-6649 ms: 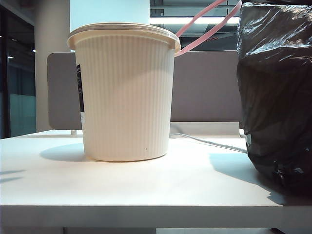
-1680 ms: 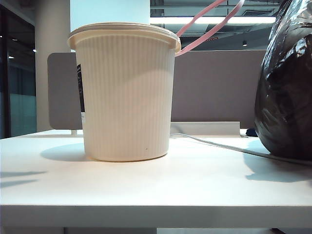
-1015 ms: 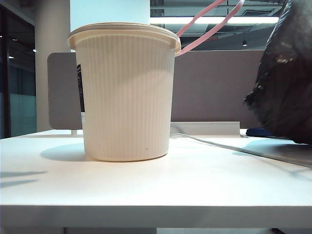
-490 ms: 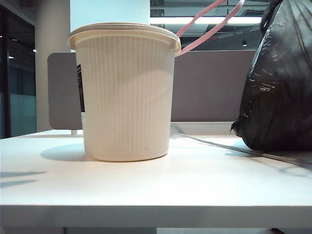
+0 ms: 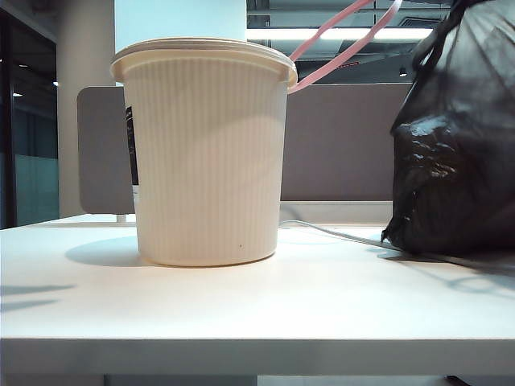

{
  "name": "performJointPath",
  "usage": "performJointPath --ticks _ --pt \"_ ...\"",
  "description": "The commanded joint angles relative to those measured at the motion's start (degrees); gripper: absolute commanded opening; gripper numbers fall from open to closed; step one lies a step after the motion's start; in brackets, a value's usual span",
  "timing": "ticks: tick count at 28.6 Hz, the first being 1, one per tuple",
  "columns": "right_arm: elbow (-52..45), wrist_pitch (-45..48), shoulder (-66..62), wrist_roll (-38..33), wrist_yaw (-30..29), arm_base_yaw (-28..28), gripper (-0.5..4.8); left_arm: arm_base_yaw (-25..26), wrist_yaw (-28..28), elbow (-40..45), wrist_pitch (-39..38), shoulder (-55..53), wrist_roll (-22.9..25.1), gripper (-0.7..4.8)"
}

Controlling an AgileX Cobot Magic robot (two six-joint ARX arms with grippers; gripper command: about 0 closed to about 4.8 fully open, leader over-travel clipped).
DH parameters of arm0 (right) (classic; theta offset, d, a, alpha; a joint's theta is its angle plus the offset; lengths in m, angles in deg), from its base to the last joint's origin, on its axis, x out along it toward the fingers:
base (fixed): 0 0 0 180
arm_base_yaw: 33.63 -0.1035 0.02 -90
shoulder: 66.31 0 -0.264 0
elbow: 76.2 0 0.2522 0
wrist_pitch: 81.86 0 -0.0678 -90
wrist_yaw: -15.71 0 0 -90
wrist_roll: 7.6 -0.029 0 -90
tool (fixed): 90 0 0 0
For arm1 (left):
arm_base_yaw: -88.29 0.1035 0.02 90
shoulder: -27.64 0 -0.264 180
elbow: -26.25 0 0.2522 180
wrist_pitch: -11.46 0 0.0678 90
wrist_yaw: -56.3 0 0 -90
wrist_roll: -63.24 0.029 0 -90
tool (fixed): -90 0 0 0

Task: Open the ring lid of the trash can, pull out the black garbage bag inside, and place it on the table.

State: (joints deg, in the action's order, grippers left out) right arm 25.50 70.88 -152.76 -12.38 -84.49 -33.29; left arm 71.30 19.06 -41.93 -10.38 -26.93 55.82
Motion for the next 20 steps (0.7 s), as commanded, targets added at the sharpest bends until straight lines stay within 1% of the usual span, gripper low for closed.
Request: performJointPath --ticks 1,10,13,18,20 --pt "-2.67 4.26 0.48 0.28 0.07 -0.61 -0.02 -0.07 0.66 -0.11 -0.39 0.85 0.09 2.07" --pt "-10.75 13.31 1.79 0.26 0.22 -3.69 -0.02 -0.07 0.63 -0.11 -2.25 2.99 0.15 2.07" --pt "-13.4 15.21 2.19 -0.02 0.17 -3.78 -0.02 -0.07 0.66 -0.11 -2.64 3.45 0.15 2.07" --pt "-15.19 13.55 2.16 -0.33 0.02 -4.2 0.0 -0.07 0.66 -0.11 -3.15 3.82 0.13 2.07" --pt "-15.19 12.37 2.14 -0.02 -0.24 -4.2 0.31 -0.07 0.66 -0.11 -3.21 3.82 0.11 2.07"
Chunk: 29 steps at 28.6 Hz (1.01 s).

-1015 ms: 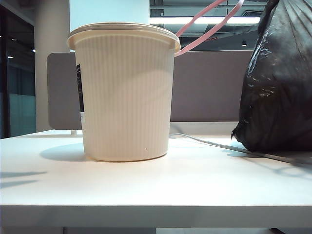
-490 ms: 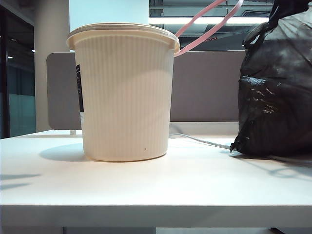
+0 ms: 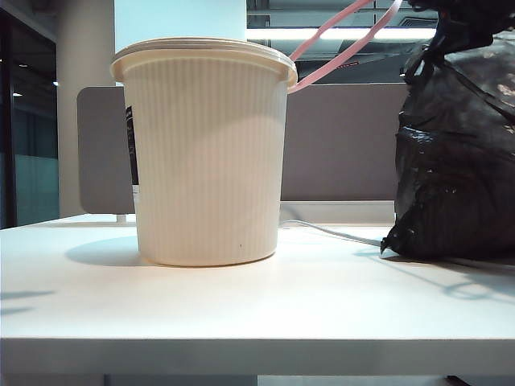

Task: Open the ring lid of the trash can, pull out the black garbage bag inside, and place it on the table.

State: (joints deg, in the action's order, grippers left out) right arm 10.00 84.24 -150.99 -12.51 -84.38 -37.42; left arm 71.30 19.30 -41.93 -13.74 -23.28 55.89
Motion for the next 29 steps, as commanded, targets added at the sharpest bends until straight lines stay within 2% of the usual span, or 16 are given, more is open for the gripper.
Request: performJointPath --ticks 1,4,8,9,20,29 --pt "0.31 -1.2 0.37 0.31 -0.52 -0.07 0.46 -0.07 0.42 -0.11 0.13 0.17 0.04 2.07" --pt "0.33 -1.81 0.5 0.33 -0.5 -0.07 1.04 -0.07 0.44 -0.11 0.15 0.17 0.04 2.07" --pt "0.39 -4.37 0.79 0.31 0.17 -0.07 2.26 -0.07 0.96 -0.11 -0.11 0.2 -0.02 2.07" --pt "0.39 -5.16 0.87 0.31 0.17 -0.07 2.4 -0.07 1.25 -0.11 -0.09 0.2 -0.04 2.07" --pt "0.44 -14.19 5.66 0.37 1.73 -0.09 2.67 -0.07 1.29 -0.11 -0.02 0.22 0.0 2.07" --pt "0.44 -28.02 9.29 0.46 4.02 -0.09 2.79 -0.07 2.32 -0.11 0.42 0.22 0.02 2.07"
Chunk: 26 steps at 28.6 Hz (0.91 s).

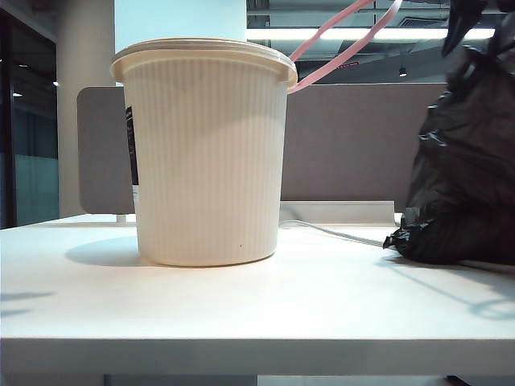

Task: Open the ring lid of the trash can, pull out the black garbage bag inside, and place it on the table.

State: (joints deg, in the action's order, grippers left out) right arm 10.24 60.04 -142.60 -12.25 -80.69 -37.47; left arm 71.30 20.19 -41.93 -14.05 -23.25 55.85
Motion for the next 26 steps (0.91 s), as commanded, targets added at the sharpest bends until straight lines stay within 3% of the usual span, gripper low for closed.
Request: performJointPath --ticks 1,26 --pt "0.2 -4.66 1.09 0.17 0.33 -0.04 2.8 -0.07 1.68 -0.11 0.74 0.2 0.04 2.07" --pt "0.17 -23.34 11.98 1.49 1.99 -0.04 2.87 -0.07 1.88 -0.11 -0.11 3.13 -0.11 2.07"
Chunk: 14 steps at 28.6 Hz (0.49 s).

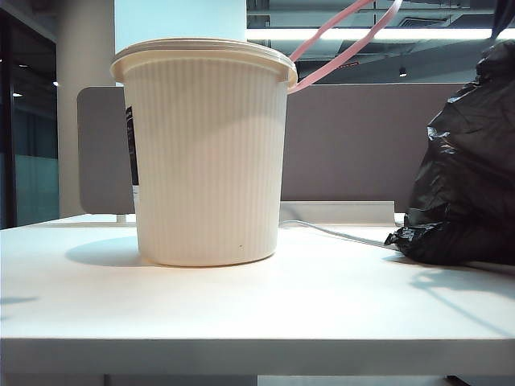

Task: Open the ring lid of the trash can, pull out the black garbage bag inside, and place it on the table.

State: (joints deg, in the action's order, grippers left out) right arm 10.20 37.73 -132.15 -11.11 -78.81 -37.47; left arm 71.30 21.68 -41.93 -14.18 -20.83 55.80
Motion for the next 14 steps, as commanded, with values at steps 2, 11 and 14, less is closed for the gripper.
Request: performJointPath --ticks 2,11,14 --pt "0.22 -1.68 2.62 0.28 0.15 -0.04 2.88 -0.07 0.42 -0.11 -0.09 1.16 -0.07 2.07" --pt "0.22 -5.97 6.82 0.15 2.4 -0.02 3.08 -0.07 0.42 -0.11 -0.74 3.32 -0.04 2.07" --pt "0.22 -8.33 7.32 0.15 3.26 -0.02 3.11 -0.07 0.42 -0.11 -0.77 3.74 -0.04 2.07"
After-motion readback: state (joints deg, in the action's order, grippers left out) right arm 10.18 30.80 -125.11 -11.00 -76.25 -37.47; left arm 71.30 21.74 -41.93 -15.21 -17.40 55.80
